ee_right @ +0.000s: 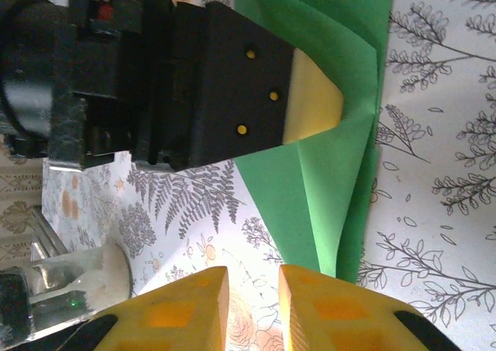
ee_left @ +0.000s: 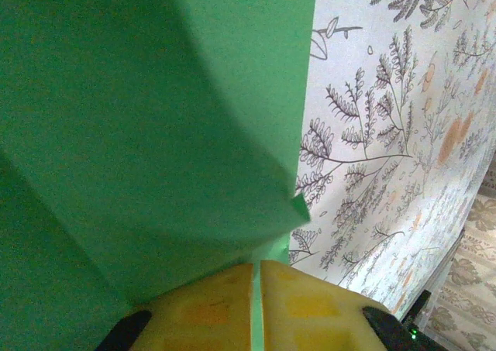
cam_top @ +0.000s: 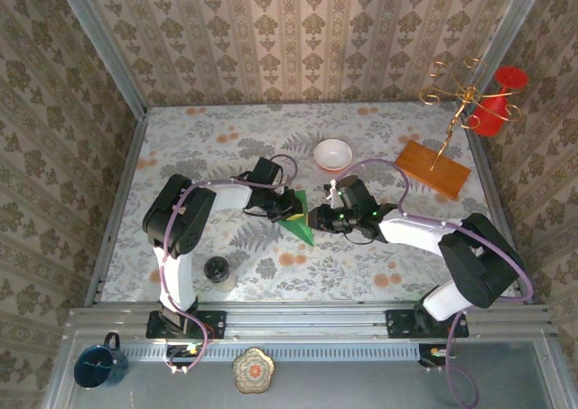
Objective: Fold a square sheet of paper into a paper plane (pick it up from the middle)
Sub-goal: Fourth fold the wing at the center of the table.
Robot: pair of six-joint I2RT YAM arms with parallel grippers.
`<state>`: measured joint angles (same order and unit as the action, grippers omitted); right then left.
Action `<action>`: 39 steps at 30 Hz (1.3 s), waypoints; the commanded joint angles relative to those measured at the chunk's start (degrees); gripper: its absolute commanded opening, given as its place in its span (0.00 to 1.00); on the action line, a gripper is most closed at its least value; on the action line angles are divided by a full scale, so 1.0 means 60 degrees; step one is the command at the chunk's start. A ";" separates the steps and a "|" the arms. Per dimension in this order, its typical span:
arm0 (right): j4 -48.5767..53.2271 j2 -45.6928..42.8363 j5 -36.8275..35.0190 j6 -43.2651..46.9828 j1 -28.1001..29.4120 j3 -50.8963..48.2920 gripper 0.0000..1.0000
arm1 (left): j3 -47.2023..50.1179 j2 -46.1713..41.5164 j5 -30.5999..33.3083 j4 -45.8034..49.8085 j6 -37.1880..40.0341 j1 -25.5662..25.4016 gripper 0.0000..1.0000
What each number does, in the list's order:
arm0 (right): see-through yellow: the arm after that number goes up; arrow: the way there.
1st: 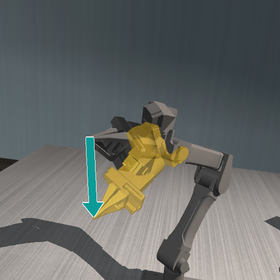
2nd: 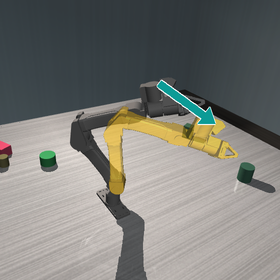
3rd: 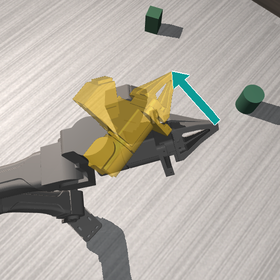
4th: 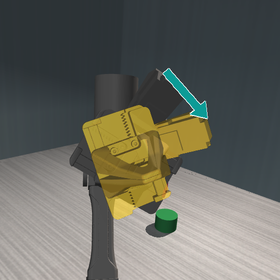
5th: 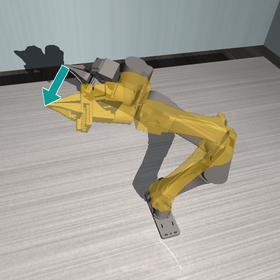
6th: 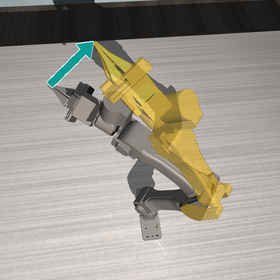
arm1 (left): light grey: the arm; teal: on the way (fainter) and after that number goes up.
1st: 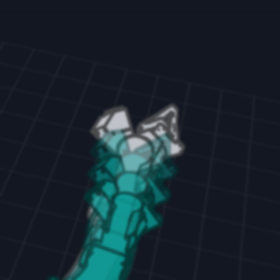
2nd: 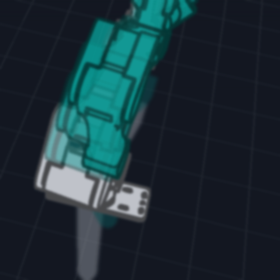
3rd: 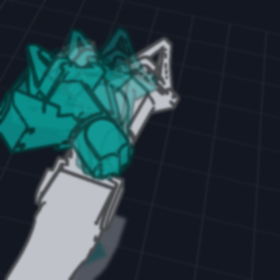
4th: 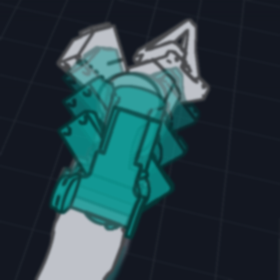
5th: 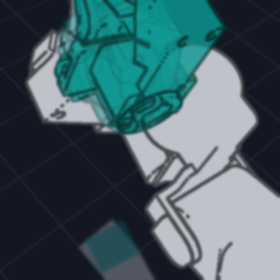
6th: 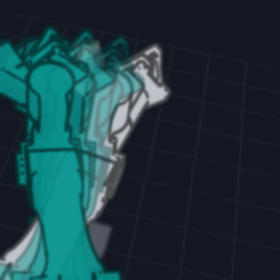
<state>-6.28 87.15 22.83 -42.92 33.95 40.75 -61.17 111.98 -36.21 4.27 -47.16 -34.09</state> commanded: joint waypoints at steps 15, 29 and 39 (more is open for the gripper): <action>0.1292 0.1397 0.0136 0.0062 0.0405 0.0928 0.19 | -0.0016 0.0464 0.0318 0.0284 -0.0399 0.0014 0.13; 0.2052 0.1659 0.0502 0.0209 0.0421 0.0884 0.19 | 0.0129 0.0447 0.0373 0.0240 -0.0549 0.0078 0.14; 0.1894 0.1829 0.0769 0.0209 0.0420 0.0737 0.19 | 0.0190 0.0432 0.0380 0.0196 -0.0578 0.0104 0.13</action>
<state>3.51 96.92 25.74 -42.22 36.16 45.01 -61.25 112.14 -36.23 3.90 -49.87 -33.98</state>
